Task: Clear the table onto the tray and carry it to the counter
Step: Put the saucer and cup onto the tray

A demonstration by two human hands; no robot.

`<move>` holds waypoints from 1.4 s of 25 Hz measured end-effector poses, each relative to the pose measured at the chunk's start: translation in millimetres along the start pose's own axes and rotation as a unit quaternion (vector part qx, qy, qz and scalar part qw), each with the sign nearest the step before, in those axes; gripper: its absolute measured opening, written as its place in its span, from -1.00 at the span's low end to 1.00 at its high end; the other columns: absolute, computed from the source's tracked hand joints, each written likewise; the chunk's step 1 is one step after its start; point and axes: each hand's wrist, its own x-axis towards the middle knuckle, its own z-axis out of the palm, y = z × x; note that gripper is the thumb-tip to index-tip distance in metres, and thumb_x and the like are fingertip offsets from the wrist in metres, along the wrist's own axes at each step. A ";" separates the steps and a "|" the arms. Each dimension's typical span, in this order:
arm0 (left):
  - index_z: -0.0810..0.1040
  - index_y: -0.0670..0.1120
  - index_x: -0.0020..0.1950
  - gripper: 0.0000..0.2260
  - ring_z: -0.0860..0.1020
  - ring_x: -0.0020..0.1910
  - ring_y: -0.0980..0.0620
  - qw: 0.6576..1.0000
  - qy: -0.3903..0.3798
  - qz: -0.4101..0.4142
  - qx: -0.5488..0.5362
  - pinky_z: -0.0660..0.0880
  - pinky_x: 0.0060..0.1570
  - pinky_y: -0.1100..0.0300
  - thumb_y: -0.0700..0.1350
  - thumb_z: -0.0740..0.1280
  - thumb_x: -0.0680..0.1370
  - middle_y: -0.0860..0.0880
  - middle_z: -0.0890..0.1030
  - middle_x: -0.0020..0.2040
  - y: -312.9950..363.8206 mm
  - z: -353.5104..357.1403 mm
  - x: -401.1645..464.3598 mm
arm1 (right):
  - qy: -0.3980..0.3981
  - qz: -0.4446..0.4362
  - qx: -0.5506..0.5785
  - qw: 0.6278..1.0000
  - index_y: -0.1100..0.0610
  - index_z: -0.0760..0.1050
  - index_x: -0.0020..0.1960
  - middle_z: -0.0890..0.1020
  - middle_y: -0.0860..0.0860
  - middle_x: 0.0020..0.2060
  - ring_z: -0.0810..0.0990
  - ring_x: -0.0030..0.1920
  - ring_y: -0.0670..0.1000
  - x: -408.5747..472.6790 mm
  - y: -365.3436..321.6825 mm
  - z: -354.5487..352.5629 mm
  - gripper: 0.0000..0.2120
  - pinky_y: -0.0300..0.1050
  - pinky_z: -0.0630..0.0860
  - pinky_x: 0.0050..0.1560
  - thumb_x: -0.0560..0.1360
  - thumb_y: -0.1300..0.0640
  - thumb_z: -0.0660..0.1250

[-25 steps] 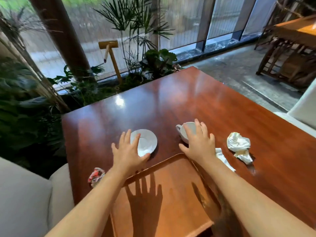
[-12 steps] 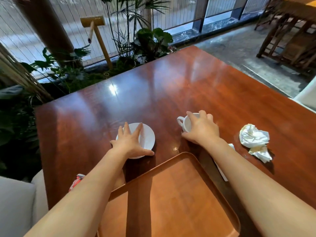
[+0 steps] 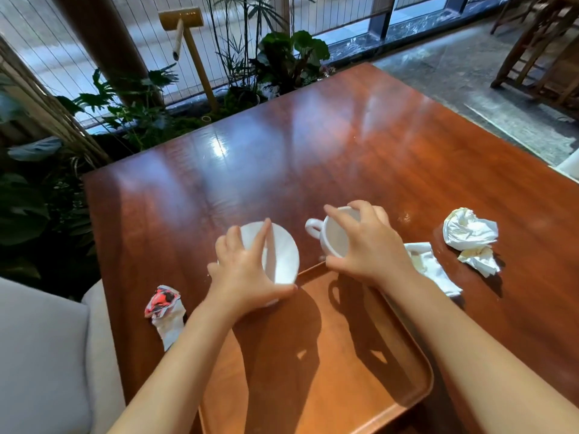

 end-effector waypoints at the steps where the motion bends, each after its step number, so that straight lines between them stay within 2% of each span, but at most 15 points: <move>1: -0.16 0.31 0.44 0.02 -0.03 0.37 -0.14 1.000 0.002 0.013 0.010 0.27 0.19 -0.17 0.38 0.35 0.12 -0.04 -0.04 0.40 0.4 6.3 -18.1 | -0.012 -0.021 -0.008 1.000 -0.12 0.25 0.41 0.32 0.12 0.33 0.25 0.30 0.20 -10.9 -4.6 1.4 -0.22 0.15 0.48 0.11 0.24 -0.06 0.44; 5: -0.19 0.28 0.45 -0.02 -0.01 0.38 -0.15 0.998 -0.019 0.038 0.052 0.28 0.19 -0.15 0.39 0.27 0.16 -0.09 0.00 0.42 2.0 31.9 -59.7 | -0.061 -0.045 -0.042 0.996 -0.14 0.16 0.45 0.27 0.09 0.39 0.21 0.34 0.17 -42.9 -13.5 7.6 -0.22 0.11 0.45 0.16 0.28 -0.11 0.38; 15: -0.20 0.23 0.47 -0.07 -0.10 0.46 -0.13 0.995 -0.037 0.047 0.077 0.17 0.32 -0.15 0.39 0.24 0.25 -0.08 -0.09 0.50 1.9 52.1 -83.4 | -0.090 -0.032 -0.084 0.992 -0.11 0.10 0.46 0.24 0.10 0.41 0.22 0.35 0.15 -70.8 -15.0 17.5 -0.27 0.11 0.41 0.20 0.38 -0.16 0.32; 18: -0.24 0.23 0.47 -0.04 -0.16 0.50 -0.16 0.995 -0.047 0.043 0.081 0.12 0.36 -0.20 0.44 0.23 0.25 -0.07 -0.18 0.54 -0.8 54.3 -83.7 | -0.093 -0.037 -0.116 0.988 -0.12 0.04 0.47 0.17 0.12 0.47 0.18 0.40 0.17 -72.5 -12.6 21.5 -0.28 0.17 0.29 0.31 0.41 -0.20 0.27; 22: -0.25 0.21 0.47 -0.01 -0.24 0.50 -0.16 0.991 -0.070 0.035 0.104 0.06 0.40 -0.22 0.52 0.17 0.23 -0.08 -0.27 0.54 -0.4 52.2 -84.9 | -0.109 -0.039 -0.138 0.984 -0.14 -0.10 0.49 0.00 0.08 0.53 -0.02 0.50 0.18 -74.5 -9.2 22.7 -0.22 0.27 0.06 0.42 0.43 -0.26 0.24; 24: -0.23 0.18 0.49 -0.02 -0.25 0.51 -0.13 0.990 -0.079 0.031 0.115 0.02 0.41 -0.20 0.56 0.08 0.21 -0.08 -0.25 0.54 1.4 47.7 -83.4 | -0.115 -0.042 -0.122 0.985 -0.14 -0.12 0.49 -0.03 0.06 0.54 -0.07 0.51 0.17 -75.7 -7.6 21.0 -0.23 0.28 0.00 0.43 0.44 -0.27 0.23; 27: -0.18 0.18 0.50 0.00 -0.27 0.50 -0.08 0.991 -0.058 0.029 0.115 -0.10 0.41 -0.25 0.61 -0.27 0.14 -0.05 -0.22 0.55 7.6 35.7 -85.9 | -0.111 -0.050 -0.077 0.990 -0.12 -0.03 0.49 0.01 0.05 0.54 -0.10 0.52 0.13 -79.6 -5.0 16.3 -0.32 0.29 -0.03 0.43 0.48 -0.26 0.16; 28: -0.17 0.19 0.50 -0.04 -0.30 0.49 -0.05 0.994 -0.035 0.035 0.100 -0.14 0.40 -0.26 0.58 -0.31 0.16 -0.04 -0.21 0.55 13.2 31.5 -89.2 | -0.090 -0.052 -0.060 0.993 -0.10 0.04 0.49 0.07 0.07 0.53 -0.06 0.52 0.12 -81.4 -2.2 13.9 -0.37 0.29 -0.01 0.42 0.50 -0.24 0.15; 29: -0.14 0.19 0.50 -0.11 -0.31 0.48 -0.02 0.996 -0.006 0.044 0.076 -0.15 0.40 -0.26 0.55 -0.26 0.23 -0.04 -0.19 0.56 21.1 28.5 -93.9 | -0.058 -0.054 -0.044 0.996 -0.06 0.14 0.47 0.17 0.10 0.50 0.04 0.51 0.13 -83.6 1.6 10.6 -0.42 0.29 0.06 0.40 0.50 -0.21 0.14; 30: -0.05 0.18 0.50 -0.19 -0.26 0.49 -0.01 0.997 0.033 0.058 0.037 -0.11 0.40 -0.25 0.49 -0.16 0.31 -0.06 -0.12 0.56 30.8 27.3 -100.3 | -0.018 -0.056 -0.028 0.998 -0.01 0.26 0.42 0.30 0.13 0.45 0.18 0.47 0.15 -86.0 6.4 7.0 -0.46 0.29 0.16 0.37 0.50 -0.17 0.13; 32: 0.22 0.05 0.46 -0.36 0.03 0.51 -0.07 0.984 0.125 0.111 -0.063 0.12 0.38 -0.18 0.28 0.10 0.43 -0.13 0.16 0.52 54.2 29.3 -115.1 | 0.069 -0.061 -0.003 0.996 0.07 0.46 0.27 0.54 0.13 0.24 0.47 0.27 0.16 -91.2 18.7 0.4 -0.55 0.24 0.39 0.23 0.47 -0.11 0.13; 34: 0.44 -0.09 0.31 -0.53 0.36 0.37 -0.14 0.949 0.211 0.194 -0.128 0.36 0.26 -0.05 0.04 0.26 0.43 -0.17 0.44 0.35 83.9 39.5 -126.5 | 0.144 -0.057 0.009 0.988 0.11 0.55 0.12 0.64 0.10 0.06 0.60 0.07 0.15 -97.8 35.2 -6.7 -0.63 0.11 0.49 0.07 0.44 -0.04 0.16; 35: 0.50 -0.13 0.23 -0.60 0.46 0.27 -0.14 0.933 0.231 0.232 -0.148 0.44 0.19 -0.01 -0.06 0.30 0.42 -0.16 0.52 0.26 99.7 45.9 -130.0 | 0.175 -0.051 0.007 0.983 0.12 0.58 0.07 0.65 0.09 0.00 0.61 0.00 0.15 -99.5 44.0 -11.4 -0.66 0.05 0.51 0.01 0.43 -0.01 0.18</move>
